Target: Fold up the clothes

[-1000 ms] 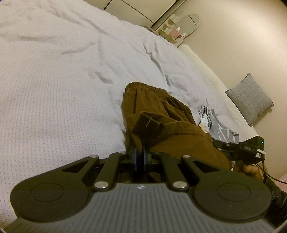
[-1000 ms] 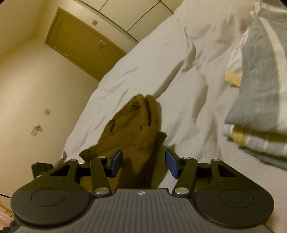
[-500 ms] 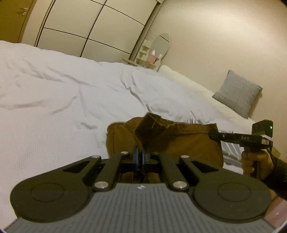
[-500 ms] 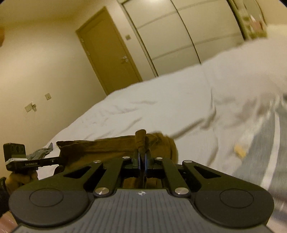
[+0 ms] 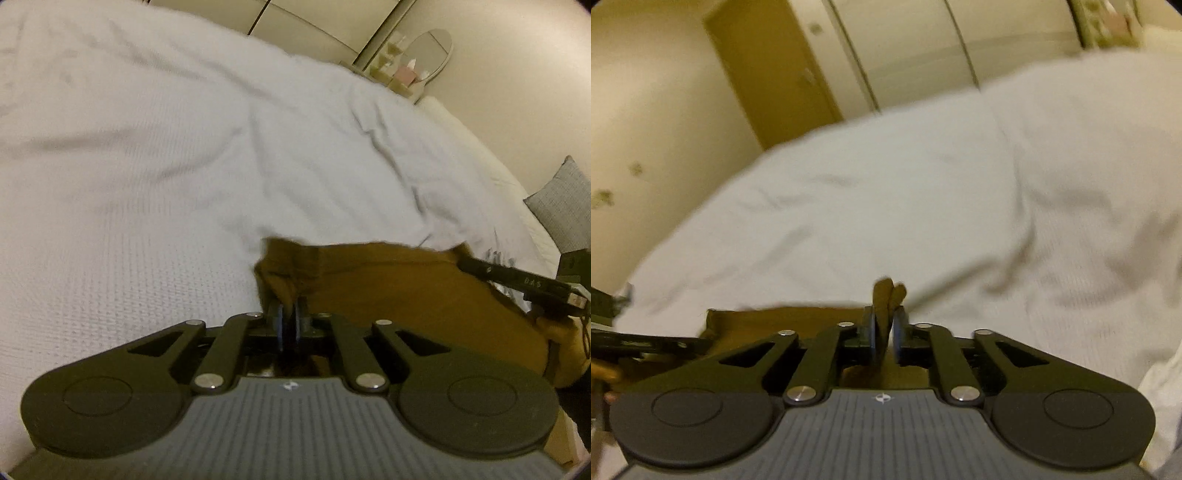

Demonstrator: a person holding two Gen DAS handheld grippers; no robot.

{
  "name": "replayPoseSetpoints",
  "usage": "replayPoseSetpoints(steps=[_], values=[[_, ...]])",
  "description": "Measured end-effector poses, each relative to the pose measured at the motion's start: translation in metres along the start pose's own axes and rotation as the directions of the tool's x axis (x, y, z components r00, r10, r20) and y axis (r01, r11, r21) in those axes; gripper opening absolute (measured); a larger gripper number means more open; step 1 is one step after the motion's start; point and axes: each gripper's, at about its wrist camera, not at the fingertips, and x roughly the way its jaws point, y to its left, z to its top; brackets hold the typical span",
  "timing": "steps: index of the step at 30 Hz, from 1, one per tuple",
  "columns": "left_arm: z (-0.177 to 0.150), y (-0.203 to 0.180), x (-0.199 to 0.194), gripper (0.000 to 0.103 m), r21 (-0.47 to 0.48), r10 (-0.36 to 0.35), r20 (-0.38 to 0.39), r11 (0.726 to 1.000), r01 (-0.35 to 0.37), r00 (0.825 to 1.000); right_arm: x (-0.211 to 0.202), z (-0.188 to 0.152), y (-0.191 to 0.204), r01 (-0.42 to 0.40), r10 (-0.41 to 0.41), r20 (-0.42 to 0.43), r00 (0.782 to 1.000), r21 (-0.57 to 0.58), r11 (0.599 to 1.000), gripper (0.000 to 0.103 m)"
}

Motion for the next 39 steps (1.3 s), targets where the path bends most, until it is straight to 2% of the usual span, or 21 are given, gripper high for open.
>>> replayPoseSetpoints(steps=[2, 5, 7, 8, 9, 10, 12, 14, 15, 17, 20, 22, 24, 25, 27, 29, 30, 31, 33, 36, 39], values=[[-0.002, 0.000, -0.007, 0.008, -0.004, 0.002, 0.018, 1.000, -0.002, 1.000, -0.002, -0.007, -0.008, 0.037, -0.037, 0.008, 0.999, 0.013, 0.999, 0.025], [-0.006, -0.005, -0.034, 0.014, 0.036, 0.057, 0.069, 0.998, -0.059, 0.996, -0.042, -0.011, -0.010, 0.067, -0.068, 0.079, 0.994, 0.016, 0.998, 0.025], [-0.014, -0.016, -0.059, 0.015, 0.103, 0.107, 0.119, 0.987, -0.120, 0.987, -0.072, -0.014, 0.001, 0.080, -0.072, 0.127, 0.989, -0.058, 0.995, 0.025], [-0.020, -0.025, -0.071, 0.016, 0.153, 0.125, 0.145, 0.977, -0.147, 0.981, -0.088, -0.020, 0.015, 0.087, -0.067, 0.146, 0.987, -0.138, 0.987, 0.026], [-0.028, -0.035, -0.084, 0.017, 0.211, 0.140, 0.173, 0.962, -0.175, 0.975, -0.103, -0.028, 0.029, 0.095, -0.058, 0.164, 0.985, -0.225, 0.970, 0.027], [-0.039, -0.050, -0.096, 0.023, 0.295, 0.145, 0.205, 0.934, -0.202, 0.968, -0.118, -0.035, 0.044, 0.103, -0.048, 0.181, 0.982, -0.310, 0.945, 0.031], [-0.064, -0.079, -0.118, 0.044, 0.460, 0.141, 0.265, 0.851, -0.254, 0.954, -0.136, -0.061, 0.074, 0.119, -0.023, 0.191, 0.981, -0.509, 0.853, 0.052], [-0.103, -0.112, -0.130, 0.057, 0.648, 0.091, 0.300, 0.711, -0.272, 0.950, -0.148, -0.100, 0.105, 0.147, -0.009, 0.192, 0.981, -0.719, 0.679, 0.055], [-0.121, -0.125, -0.132, 0.058, 0.722, 0.073, 0.307, 0.631, -0.282, 0.949, -0.149, -0.116, 0.116, 0.163, -0.017, 0.191, 0.981, -0.786, 0.596, 0.055], [-0.144, -0.139, -0.115, 0.058, 0.818, 0.102, 0.288, 0.490, -0.300, 0.952, -0.143, -0.145, 0.132, 0.184, -0.051, 0.181, 0.982, -0.874, 0.450, 0.055], [-0.177, -0.157, -0.090, 0.053, 0.914, 0.151, 0.274, 0.265, -0.306, 0.950, -0.127, -0.172, 0.143, 0.207, -0.101, 0.184, 0.978, -0.927, 0.314, 0.053], [-0.179, -0.161, -0.070, 0.047, 0.921, 0.199, 0.306, 0.185, -0.342, 0.931, -0.114, -0.183, 0.152, 0.242, -0.118, 0.221, 0.968, -0.948, 0.209, 0.053], [-0.174, -0.162, -0.052, 0.037, 0.917, 0.251, 0.335, 0.134, -0.376, 0.908, -0.098, -0.189, 0.157, 0.263, -0.132, 0.248, 0.960, -0.957, 0.118, 0.052], [-0.171, -0.162, -0.043, 0.032, 0.915, 0.277, 0.347, 0.112, -0.389, 0.896, -0.090, -0.190, 0.158, 0.266, -0.147, 0.252, 0.957, -0.960, 0.089, 0.052], [-0.166, -0.157, -0.033, 0.020, 0.913, 0.321, 0.351, 0.093, -0.398, 0.880, -0.071, -0.190, 0.155, 0.272, -0.193, 0.258, 0.947, -0.961, 0.050, 0.047], [-0.168, -0.153, -0.031, 0.011, 0.914, 0.320, 0.354, 0.080, -0.397, 0.879, -0.062, -0.190, 0.147, 0.277, -0.221, 0.263, 0.939, -0.960, 0.034, 0.043], [-0.169, -0.151, -0.031, 0.011, 0.915, 0.317, 0.355, 0.075, -0.396, 0.880, -0.058, -0.190, 0.142, 0.279, -0.234, 0.266, 0.935, -0.960, 0.026, 0.036], [-0.170, -0.150, -0.032, 0.011, 0.916, 0.314, 0.356, 0.069, -0.395, 0.880, -0.057, -0.189, 0.140, 0.283, -0.239, 0.268, 0.934, -0.959, 0.031, 0.036], [-0.171, -0.149, -0.032, 0.010, 0.917, 0.311, 0.357, 0.064, -0.394, 0.881, -0.054, -0.193, 0.134, 0.285, -0.255, 0.276, 0.927, -0.959, -0.004, 0.027], [-0.162, -0.153, -0.041, 0.009, 0.917, 0.299, 0.346, 0.093, -0.388, 0.889, -0.056, -0.190, 0.128, 0.262, -0.291, 0.243, 0.925, -0.965, 0.028, 0.015], [-0.162, -0.167, -0.070, 0.008, 0.908, 0.272, 0.363, 0.110, -0.403, 0.891, -0.078, -0.184, 0.139, 0.281, -0.283, 0.252, 0.925, -0.957, 0.067, 0.014]])
